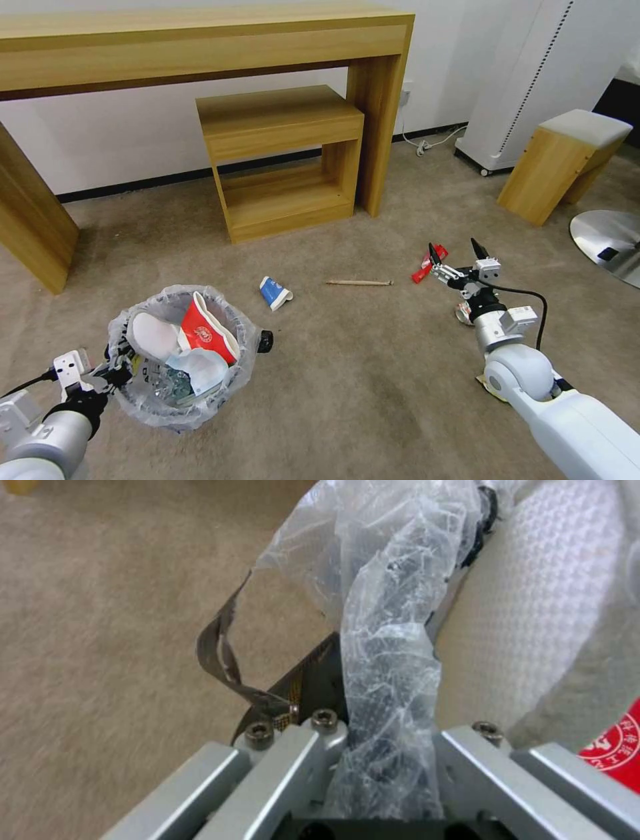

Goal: Pick up the trash bin and place the garbage on the floor into it.

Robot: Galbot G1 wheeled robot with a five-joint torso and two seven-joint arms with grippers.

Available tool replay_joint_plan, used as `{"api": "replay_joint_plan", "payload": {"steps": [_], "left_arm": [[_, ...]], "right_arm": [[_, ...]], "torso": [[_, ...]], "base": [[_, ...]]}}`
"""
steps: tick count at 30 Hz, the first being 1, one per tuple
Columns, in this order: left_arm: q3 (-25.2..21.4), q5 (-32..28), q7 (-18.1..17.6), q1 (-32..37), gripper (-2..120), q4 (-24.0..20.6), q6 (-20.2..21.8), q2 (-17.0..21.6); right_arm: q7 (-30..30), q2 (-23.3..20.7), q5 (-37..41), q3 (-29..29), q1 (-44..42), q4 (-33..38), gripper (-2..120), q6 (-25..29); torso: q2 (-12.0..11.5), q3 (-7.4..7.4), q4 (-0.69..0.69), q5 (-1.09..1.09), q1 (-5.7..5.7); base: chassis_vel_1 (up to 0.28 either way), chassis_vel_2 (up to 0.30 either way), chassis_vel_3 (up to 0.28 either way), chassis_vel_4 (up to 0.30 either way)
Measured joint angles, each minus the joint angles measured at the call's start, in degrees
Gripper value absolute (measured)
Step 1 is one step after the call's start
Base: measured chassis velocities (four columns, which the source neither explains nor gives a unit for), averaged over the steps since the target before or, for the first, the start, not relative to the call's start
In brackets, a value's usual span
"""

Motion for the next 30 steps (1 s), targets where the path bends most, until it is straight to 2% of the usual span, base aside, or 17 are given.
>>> {"api": "replay_joint_plan", "payload": {"steps": [11, 30], "left_arm": [[0.1, -0.3, 0.0, -0.4, 1, 0.5, 0.0, 0.6], [-0.5, -1.2, -0.6, -0.9, 1, 0.9, 0.1, 1.1]], "right_arm": [[0.0, 0.5, -0.4, -0.9, 0.7, -0.2, 100, 0.3], [0.0, 1.1, -0.9, -3.0, 2.6, -0.8, 100, 0.3]], "torso": [[0.0, 0.00, 0.00, -0.02, 0.01], [0.0, -0.01, 0.00, -0.01, 0.01]], "base": [[-0.134, 0.138, 0.137, -0.133], [-0.062, 0.061, 0.060, -0.060]]}}
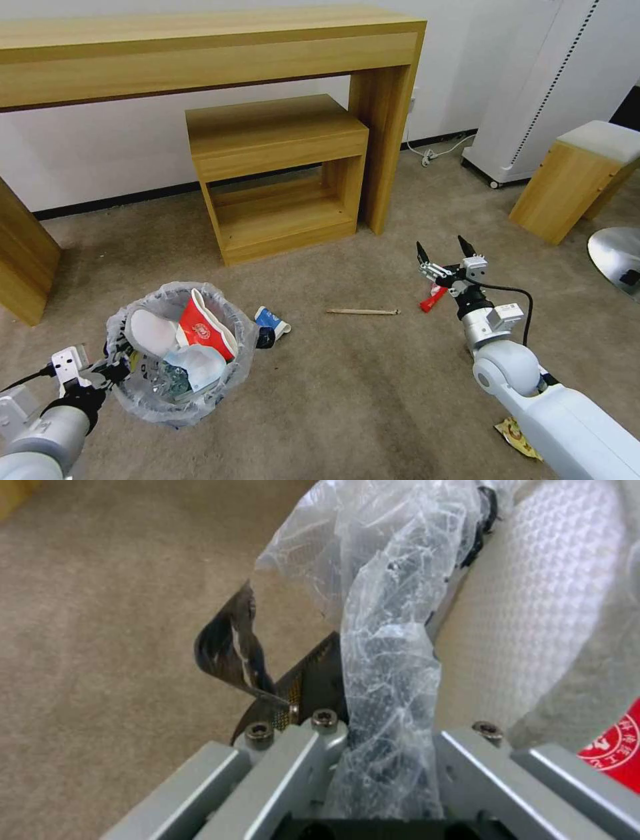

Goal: Pick up the trash bin and place the garbage on the floor into it.

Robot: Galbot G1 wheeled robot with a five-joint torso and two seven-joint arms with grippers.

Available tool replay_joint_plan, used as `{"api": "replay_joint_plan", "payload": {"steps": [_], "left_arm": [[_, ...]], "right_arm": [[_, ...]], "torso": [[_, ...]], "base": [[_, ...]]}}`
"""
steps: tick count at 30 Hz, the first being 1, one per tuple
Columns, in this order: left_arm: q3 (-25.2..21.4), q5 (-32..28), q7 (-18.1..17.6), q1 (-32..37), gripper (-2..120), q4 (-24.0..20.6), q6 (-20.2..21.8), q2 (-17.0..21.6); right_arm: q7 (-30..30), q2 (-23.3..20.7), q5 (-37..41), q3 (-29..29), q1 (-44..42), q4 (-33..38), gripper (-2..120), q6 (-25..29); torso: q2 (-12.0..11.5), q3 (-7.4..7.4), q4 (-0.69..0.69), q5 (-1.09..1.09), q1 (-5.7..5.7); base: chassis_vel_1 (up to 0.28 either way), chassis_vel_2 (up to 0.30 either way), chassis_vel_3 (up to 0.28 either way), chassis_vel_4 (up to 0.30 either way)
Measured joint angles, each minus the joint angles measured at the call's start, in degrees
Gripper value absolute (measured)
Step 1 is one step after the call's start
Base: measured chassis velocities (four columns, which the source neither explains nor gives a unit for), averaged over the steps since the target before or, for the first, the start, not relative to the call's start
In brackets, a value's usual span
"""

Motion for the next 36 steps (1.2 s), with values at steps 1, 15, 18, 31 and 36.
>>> {"api": "replay_joint_plan", "payload": {"steps": [1, 15, 18, 31, 36], "left_arm": [[0.0, 0.0, 0.0, 0.0, 1, 0.0, 0.0, 0.0], [-4.8, 1.3, -1.1, 1.8, 1, 0.8, 1.3, -1.4], [-5.7, 1.2, -1.2, 1.4, 1, 1.2, 1.3, -2.0], [-6.9, 1.4, -0.9, 1.1, 1, 2.1, 1.3, -2.7], [-6.7, 1.5, -0.8, 0.9, 1, 2.3, 1.2, -2.9]], "right_arm": [[0.0, 0.0, 0.0, 0.0, 0.0, 0.0, 100, 0.0], [-1.5, 1.1, 0.6, -3.6, 1.5, -1.8, 100, 1.7], [-1.8, 1.6, 0.7, -3.7, 1.4, -2.4, 100, 2.0], [-4.0, 1.7, 1.2, -5.4, 1.7, -3.6, 100, 3.0], [-4.1, 2.1, 1.1, -6.0, 1.8, -4.1, 100, 3.3]], "torso": [[0.0, 0.00, 0.00, 0.00, 0.00], [0.0, 0.00, 0.01, 0.00, -0.01], [0.0, 0.00, 0.00, 0.00, -0.01], [0.0, 0.00, 0.00, 0.00, -0.01], [0.0, 0.00, 0.00, 0.01, -0.01]], "base": [[-0.064, 0.051, 0.064, -0.058], [-0.003, 0.004, 0.005, -0.003], [0.000, 0.000, 0.000, 0.000], [0.000, 0.000, 0.000, 0.000], [0.000, 0.000, 0.000, 0.000]]}}
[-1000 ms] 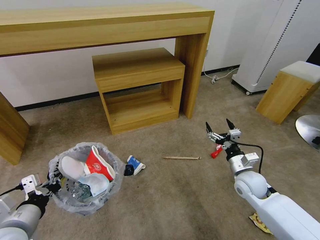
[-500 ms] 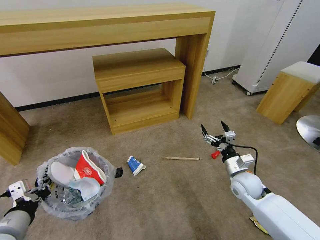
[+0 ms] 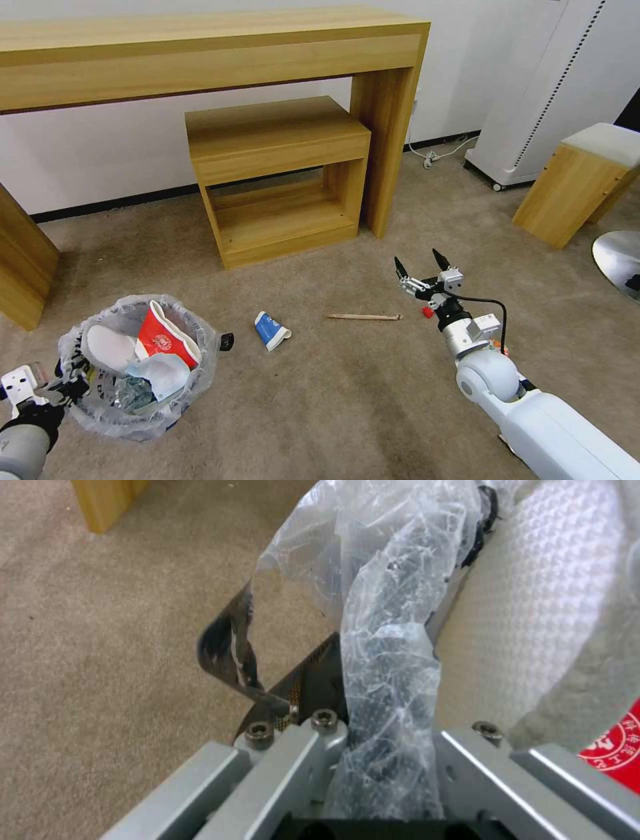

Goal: Pick up the trash bin and place the garbage on the floor into it.

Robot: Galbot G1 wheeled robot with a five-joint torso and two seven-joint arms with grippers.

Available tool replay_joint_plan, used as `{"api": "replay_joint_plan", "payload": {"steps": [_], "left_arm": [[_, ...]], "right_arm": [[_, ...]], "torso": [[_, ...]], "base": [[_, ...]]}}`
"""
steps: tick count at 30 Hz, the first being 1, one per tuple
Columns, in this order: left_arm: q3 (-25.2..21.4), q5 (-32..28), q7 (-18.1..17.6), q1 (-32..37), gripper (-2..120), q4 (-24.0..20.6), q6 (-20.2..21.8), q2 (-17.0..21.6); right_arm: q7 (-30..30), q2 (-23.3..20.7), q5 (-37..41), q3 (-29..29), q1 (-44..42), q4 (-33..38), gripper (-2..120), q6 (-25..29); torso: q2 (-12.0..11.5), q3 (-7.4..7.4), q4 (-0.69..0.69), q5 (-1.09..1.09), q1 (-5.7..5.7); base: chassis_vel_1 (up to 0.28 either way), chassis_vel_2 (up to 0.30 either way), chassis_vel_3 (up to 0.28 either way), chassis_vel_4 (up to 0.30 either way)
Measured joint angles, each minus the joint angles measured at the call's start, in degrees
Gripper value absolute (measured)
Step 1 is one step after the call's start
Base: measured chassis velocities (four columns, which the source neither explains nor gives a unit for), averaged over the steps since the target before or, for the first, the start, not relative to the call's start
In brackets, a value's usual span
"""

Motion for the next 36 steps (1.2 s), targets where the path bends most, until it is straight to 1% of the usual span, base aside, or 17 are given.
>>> {"api": "replay_joint_plan", "payload": {"steps": [4, 8, 14, 19, 36], "left_arm": [[0.4, 0.2, 0.0, -0.4, 1, 0.3, 0.0, 0.1], [0.8, 0.3, 0.0, -0.8, 1, 0.7, 0.0, 0.9], [1.7, 0.2, 0.5, -0.9, 1, 1.6, 0.0, 3.2], [1.4, -0.2, 0.9, -1.2, 1, 2.5, -0.1, 4.8], [0.8, -1.0, 0.8, -2.0, 1, 3.9, -0.1, 6.1]], "right_arm": [[0.0, 0.1, -0.1, 0.0, -0.2, -0.3, 100, 0.2], [-0.1, -0.1, -0.2, 0.2, -0.4, -0.4, 100, 0.4], [-0.1, -0.5, 0.0, 0.3, -0.3, 0.2, 100, 0.3], [0.0, -0.5, 0.1, -0.1, -0.2, 0.8, 100, -0.2], [0.4, 0.3, -0.1, -1.6, -0.1, 1.0, 100, -1.4]], "torso": [[0.0, 0.00, -0.01, -0.01, 0.00], [0.0, 0.00, 0.00, -0.01, 0.00], [0.0, 0.00, 0.00, -0.02, 0.00], [0.0, 0.00, -0.01, -0.01, 0.00], [0.0, 0.00, 0.00, -0.01, 0.00]], "base": [[0.000, 0.000, 0.000, 0.000], [0.000, 0.000, 0.000, 0.000], [0.000, 0.000, 0.000, 0.000], [0.000, 0.000, 0.000, 0.000], [0.000, 0.000, 0.000, 0.000]]}}
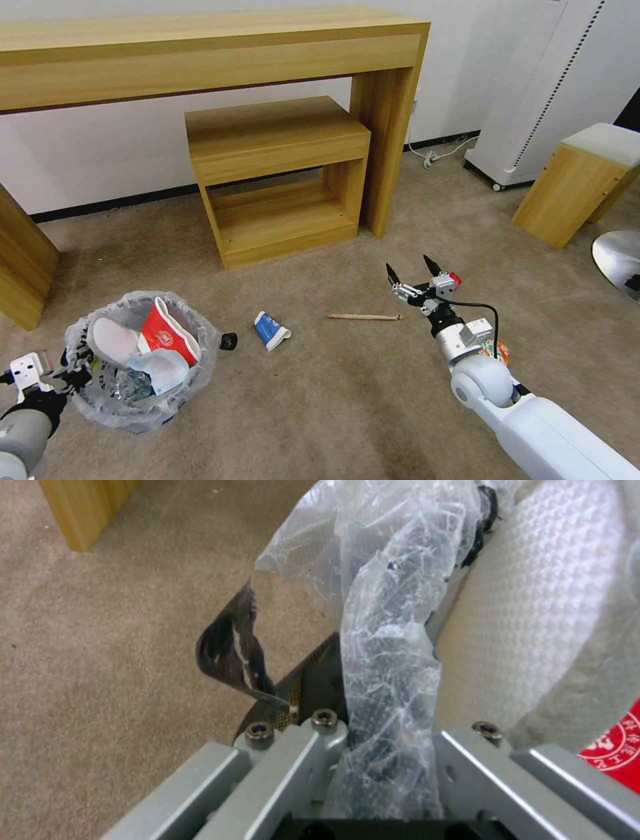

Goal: Pick up the trash bin and place the garbage on the floor into it.

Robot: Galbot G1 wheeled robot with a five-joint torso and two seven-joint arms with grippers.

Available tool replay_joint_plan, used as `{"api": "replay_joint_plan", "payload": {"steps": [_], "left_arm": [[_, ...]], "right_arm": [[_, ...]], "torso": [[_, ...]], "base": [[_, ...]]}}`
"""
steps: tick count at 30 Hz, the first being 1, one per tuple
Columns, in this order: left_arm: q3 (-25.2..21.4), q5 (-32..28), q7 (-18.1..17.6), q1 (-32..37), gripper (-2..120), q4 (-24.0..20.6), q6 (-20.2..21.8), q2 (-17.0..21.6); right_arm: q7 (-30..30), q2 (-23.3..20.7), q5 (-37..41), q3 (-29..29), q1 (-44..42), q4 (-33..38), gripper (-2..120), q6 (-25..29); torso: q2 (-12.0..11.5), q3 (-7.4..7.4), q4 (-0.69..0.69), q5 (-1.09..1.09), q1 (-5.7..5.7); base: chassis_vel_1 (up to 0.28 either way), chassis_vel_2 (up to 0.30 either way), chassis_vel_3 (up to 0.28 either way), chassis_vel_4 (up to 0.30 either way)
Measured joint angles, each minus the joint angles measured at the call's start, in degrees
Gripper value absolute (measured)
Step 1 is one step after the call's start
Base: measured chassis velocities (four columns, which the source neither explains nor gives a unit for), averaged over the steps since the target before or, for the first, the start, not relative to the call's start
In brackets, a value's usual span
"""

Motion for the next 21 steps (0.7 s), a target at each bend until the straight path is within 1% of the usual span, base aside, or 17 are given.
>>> {"api": "replay_joint_plan", "payload": {"steps": [10, 21], "left_arm": [[-0.3, -0.4, -0.1, -0.1, 1, 0.0, 0.0, 0.5], [-0.1, -0.3, -0.3, 0.1, 1, -0.3, 0.0, 0.0]], "right_arm": [[0.0, 0.3, -0.9, -0.4, 0.3, -0.5, 100, 0.0], [-0.4, 1.0, -1.0, -1.1, 0.9, -0.8, 100, 1.2]], "torso": [[0.0, 0.00, 0.00, 0.00, 0.00], [0.0, 0.00, 0.00, -0.01, 0.00]], "base": [[0.000, 0.000, 0.000, 0.000], [0.000, 0.000, 0.000, 0.000]]}}
